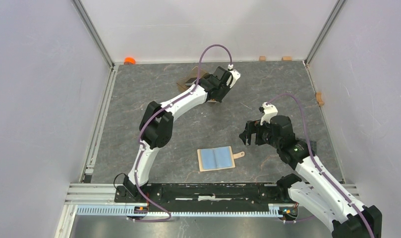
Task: Put the credit cards into the card holder
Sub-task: Pick up the credit card from the storage box.
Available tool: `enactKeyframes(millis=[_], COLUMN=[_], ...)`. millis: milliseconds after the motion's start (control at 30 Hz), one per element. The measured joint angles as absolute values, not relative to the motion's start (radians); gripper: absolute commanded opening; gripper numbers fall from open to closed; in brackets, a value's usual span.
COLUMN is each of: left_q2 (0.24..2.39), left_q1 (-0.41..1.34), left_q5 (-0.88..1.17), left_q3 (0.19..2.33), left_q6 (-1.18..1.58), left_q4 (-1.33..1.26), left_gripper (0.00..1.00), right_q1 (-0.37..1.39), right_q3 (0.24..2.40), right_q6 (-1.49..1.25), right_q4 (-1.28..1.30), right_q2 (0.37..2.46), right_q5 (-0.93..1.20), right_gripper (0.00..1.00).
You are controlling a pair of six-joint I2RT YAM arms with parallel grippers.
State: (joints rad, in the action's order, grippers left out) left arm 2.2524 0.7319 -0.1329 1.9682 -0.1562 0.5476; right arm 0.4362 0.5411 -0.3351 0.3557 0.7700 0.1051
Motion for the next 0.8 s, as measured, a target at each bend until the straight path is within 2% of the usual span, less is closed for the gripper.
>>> enactKeyframes(millis=[167,500,633,800], left_q2=[2.229,2.032,1.885,1.634], left_q1=[0.733,0.757,0.762,0.760], left_q5=[-0.184,-0.197,-0.118,0.121], left_q3=[1.951,1.871,1.831,1.640], left_q6=[-0.157,-0.140,-0.109,-0.031], left_q4=[0.545,0.562,0.602,0.627], left_gripper=[0.02,0.02,0.02,0.02], right_q1=[0.436,0.436,0.435,0.434], right_q3=[0.541,0.605,0.690,0.757], right_q6=[-0.335,-0.300,-0.260,-0.216], right_q4=[0.358,0.392,0.407,0.392], right_q2=[0.759,0.737,0.733,0.731], right_q5=[0.101,0.081,0.111,0.250], right_gripper=[0.97,0.98,0.98,0.95])
